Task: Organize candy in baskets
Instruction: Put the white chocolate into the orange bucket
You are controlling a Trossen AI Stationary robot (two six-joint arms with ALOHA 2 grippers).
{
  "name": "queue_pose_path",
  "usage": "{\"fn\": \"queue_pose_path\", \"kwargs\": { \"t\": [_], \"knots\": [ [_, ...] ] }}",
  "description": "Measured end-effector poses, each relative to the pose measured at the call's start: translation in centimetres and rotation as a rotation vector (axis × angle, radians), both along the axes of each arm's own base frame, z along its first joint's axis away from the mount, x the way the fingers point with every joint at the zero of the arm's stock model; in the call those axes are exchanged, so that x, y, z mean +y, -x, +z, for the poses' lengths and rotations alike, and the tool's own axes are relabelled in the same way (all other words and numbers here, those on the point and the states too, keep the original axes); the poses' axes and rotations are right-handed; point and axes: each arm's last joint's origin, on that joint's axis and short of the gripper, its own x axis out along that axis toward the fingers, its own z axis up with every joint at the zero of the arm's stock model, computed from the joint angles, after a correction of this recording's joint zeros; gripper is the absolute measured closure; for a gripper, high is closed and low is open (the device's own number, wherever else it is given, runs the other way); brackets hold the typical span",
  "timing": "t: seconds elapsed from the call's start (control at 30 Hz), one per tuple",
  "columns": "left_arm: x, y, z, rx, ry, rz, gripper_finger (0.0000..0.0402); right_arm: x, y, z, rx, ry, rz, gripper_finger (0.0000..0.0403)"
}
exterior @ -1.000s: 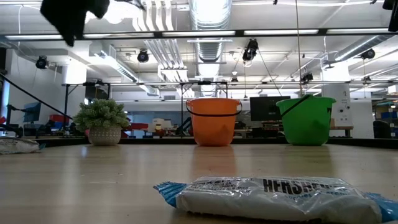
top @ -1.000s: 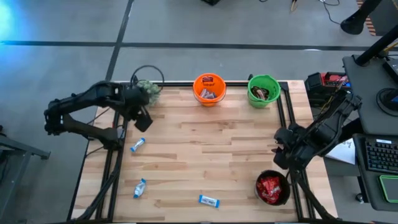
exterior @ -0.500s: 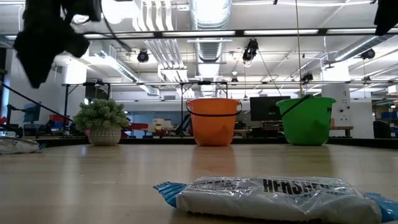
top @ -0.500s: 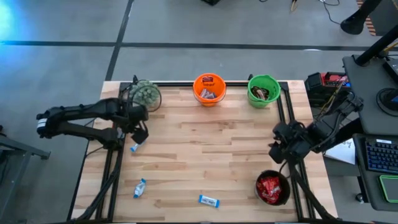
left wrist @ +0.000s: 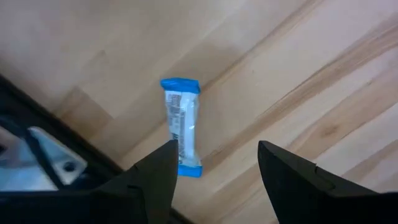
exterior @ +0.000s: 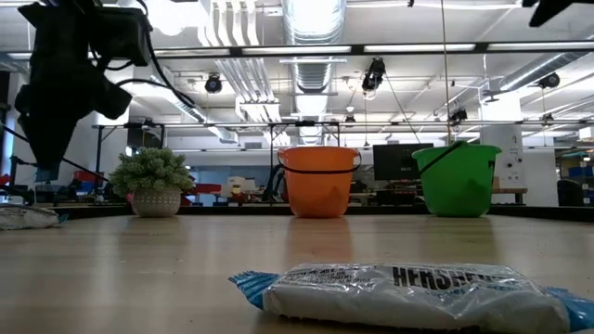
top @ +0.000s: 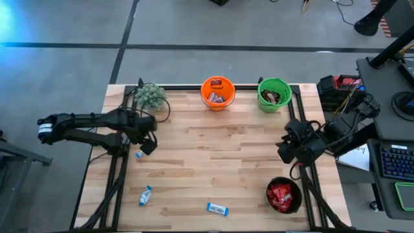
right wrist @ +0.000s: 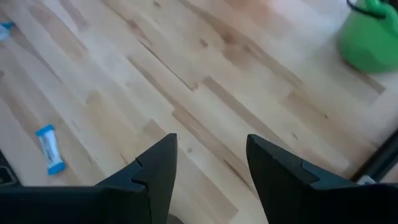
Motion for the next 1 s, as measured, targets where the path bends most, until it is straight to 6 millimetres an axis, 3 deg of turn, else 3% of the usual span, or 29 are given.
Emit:
{"fn": "queue_pose_path", "kwargs": {
  "t": [0.3,0.67,1.0],
  "knots": [
    [0.1,-0.4,-0.5,0.027,0.017,0.161,0.0199,-0.1,-0.2,2.3,-0.087,0.07,0.049,0.022],
    [0.2,-1.4,-1.0,0.04,0.051,0.301,0.0199,-0.1,-0.2,2.5,-0.058,0.142,0.167,0.022],
    [0.1,-1.9,-1.3,0.023,0.104,0.008,0.0199,-0.1,-0.2,2.5,-0.036,0.173,0.233,0.022]
  ]
}}
